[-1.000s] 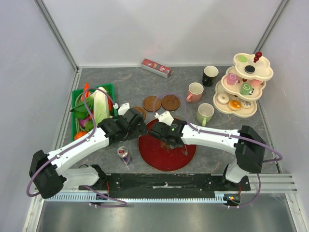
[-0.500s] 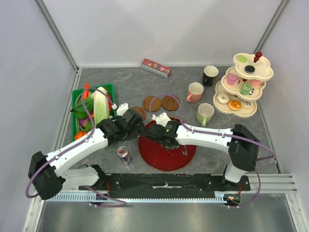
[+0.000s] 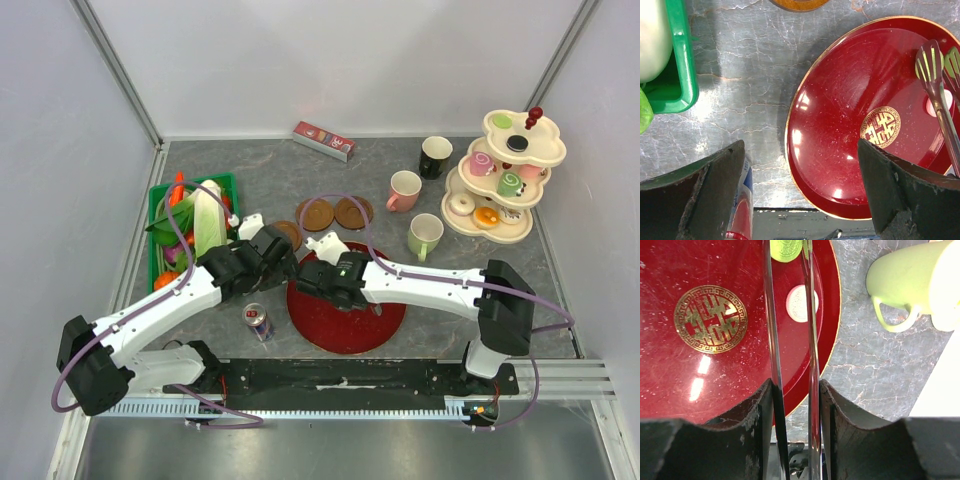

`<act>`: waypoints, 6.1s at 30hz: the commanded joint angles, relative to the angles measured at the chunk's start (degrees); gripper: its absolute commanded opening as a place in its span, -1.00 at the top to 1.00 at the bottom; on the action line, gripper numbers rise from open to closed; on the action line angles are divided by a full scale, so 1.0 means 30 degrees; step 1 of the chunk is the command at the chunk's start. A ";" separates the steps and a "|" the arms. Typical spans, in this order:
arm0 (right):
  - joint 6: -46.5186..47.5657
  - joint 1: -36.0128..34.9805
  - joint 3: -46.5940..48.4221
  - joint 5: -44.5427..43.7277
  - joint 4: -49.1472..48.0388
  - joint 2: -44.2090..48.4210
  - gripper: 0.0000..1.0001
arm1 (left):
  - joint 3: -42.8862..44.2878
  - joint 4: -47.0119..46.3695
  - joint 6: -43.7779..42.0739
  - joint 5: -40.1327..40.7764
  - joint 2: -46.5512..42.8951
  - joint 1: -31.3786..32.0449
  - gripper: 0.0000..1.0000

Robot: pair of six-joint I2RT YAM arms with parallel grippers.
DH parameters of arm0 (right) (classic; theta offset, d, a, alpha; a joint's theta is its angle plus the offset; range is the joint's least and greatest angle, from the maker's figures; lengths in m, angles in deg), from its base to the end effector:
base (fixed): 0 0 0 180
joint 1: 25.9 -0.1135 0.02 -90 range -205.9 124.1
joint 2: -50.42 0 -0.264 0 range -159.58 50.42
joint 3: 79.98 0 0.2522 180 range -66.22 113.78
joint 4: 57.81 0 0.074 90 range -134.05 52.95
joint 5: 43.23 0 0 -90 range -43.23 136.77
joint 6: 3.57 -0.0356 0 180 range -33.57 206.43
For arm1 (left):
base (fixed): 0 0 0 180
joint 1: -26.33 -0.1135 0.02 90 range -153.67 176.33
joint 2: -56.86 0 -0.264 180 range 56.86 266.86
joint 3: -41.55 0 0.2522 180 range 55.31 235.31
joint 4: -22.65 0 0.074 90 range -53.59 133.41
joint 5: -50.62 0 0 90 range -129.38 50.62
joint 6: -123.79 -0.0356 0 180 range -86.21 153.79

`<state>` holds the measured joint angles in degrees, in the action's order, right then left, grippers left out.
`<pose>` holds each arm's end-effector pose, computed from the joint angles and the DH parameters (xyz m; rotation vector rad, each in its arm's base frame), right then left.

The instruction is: Serve the afternoon tea

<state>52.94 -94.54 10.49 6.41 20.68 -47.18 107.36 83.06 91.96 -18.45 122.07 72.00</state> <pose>0.1354 0.2830 0.2430 -0.7218 2.3952 -0.5033 0.1596 -0.1452 0.2631 -0.4000 2.4966 -0.2485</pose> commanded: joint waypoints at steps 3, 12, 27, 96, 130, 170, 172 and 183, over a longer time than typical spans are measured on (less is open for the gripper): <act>-0.0612 -0.0585 0.1384 -0.1137 0.0718 0.1595 0.10 | -0.0183 0.0005 -0.0055 0.0612 -0.0409 -0.0077 -0.99; -0.0934 -0.0645 0.2758 -0.2511 0.2005 0.3761 0.12 | -0.0095 -0.0024 -0.0084 0.0612 -0.0497 -0.0194 -0.99; 0.4976 0.6964 1.1104 -0.5444 0.1337 0.5083 0.18 | 0.0578 -0.1311 -0.0933 -0.0237 0.0000 -0.0165 -0.99; 0.5896 0.8887 0.7337 0.2587 -0.1451 0.6811 0.09 | 0.0551 -0.4332 -0.5329 -0.3256 0.1763 -0.2303 -0.99; -0.3747 0.0117 -0.3625 0.4137 0.2359 0.7136 -0.16 | -0.1970 -0.2924 -0.4274 -0.3372 -0.1580 -0.2362 -0.99; -0.1990 0.1055 -0.4007 0.4546 0.0863 0.4556 -0.04 | -0.2468 -0.2807 -0.4156 -0.3227 -0.2342 -0.2333 -0.99; -0.1727 0.1054 -0.3802 0.4488 0.1449 0.4410 -0.06 | -0.2497 -0.2778 -0.4127 -0.3197 -0.2400 -0.2304 -0.99; -0.0993 0.0352 -0.3070 0.4224 0.2740 0.3179 -0.07 | -0.2585 -0.2719 -0.4127 -0.3080 -0.2371 -0.2362 -0.99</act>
<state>49.20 -92.80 -1.51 19.91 26.51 -37.43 99.91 74.50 77.87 -28.96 115.93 65.29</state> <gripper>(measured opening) 0.549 0.993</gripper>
